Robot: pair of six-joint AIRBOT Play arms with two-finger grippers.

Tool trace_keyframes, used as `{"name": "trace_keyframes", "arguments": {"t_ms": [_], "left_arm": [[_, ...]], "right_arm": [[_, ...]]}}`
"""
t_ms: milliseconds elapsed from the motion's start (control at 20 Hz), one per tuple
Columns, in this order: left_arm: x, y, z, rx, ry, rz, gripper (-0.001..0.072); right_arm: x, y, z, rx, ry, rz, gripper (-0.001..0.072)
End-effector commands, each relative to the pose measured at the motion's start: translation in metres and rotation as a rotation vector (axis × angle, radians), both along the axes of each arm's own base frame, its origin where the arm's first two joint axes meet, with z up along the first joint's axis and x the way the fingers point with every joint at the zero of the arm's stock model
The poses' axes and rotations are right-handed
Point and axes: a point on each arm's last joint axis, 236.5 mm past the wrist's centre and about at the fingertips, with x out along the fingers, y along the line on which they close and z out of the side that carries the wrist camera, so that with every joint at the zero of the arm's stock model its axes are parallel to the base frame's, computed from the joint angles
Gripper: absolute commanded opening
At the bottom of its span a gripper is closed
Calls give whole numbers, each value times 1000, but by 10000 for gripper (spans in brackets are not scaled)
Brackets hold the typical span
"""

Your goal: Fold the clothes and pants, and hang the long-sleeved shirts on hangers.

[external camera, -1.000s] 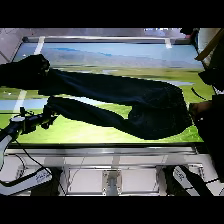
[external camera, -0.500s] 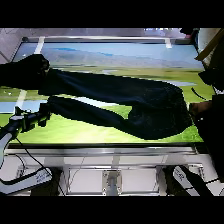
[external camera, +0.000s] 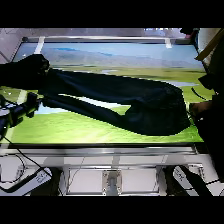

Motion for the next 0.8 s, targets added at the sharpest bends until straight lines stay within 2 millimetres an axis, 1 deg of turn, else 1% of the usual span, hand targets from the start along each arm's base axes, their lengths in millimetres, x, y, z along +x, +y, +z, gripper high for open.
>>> {"name": "trace_keyframes", "arguments": {"t_ms": [0, 100, 150, 200, 250, 300, 350, 500, 600, 650, 700, 750], "left_arm": [[-43, 20, 42, 190, 50, -145, 18], [-84, 25, 52, 271, 197, -260, 17], [-102, 25, 54, 305, 269, -310, 18], [-113, 27, 53, 332, 321, -339, 18], [-117, 26, 50, 344, 348, -354, 18], [-121, 27, 45, 352, 373, -366, 19], [-124, 30, 41, 368, 399, -373, 18], [-136, 46, 35, 423, 468, -367, 19], [-139, 50, 34, 437, 484, -366, 19], [-138, 51, 34, 444, 479, -360, 19], [-136, 54, 36, 454, 471, -351, 19], [-133, 57, 37, 464, 463, -341, 19]], "right_arm": [[-37, -19, -16, -131, 139, -24, 427], [-47, -14, -10, -138, 139, -19, 427], [-51, -10, -9, -126, 142, -18, 428], [-55, -8, -12, -116, 157, -15, 428], [-58, -7, -20, -109, 180, -13, 429], [-64, -7, -35, -104, 214, -17, 430], [-73, -7, -54, -91, 258, -24, 430], [-107, -13, -126, -13, 342, -125, 430], [-129, -15, -169, 76, 403, -205, 432], [-137, -12, -187, 151, 435, -238, 431], [-142, -11, -201, 221, 457, -263, 432], [-140, -10, -209, 306, 452, -287, 442]]}}
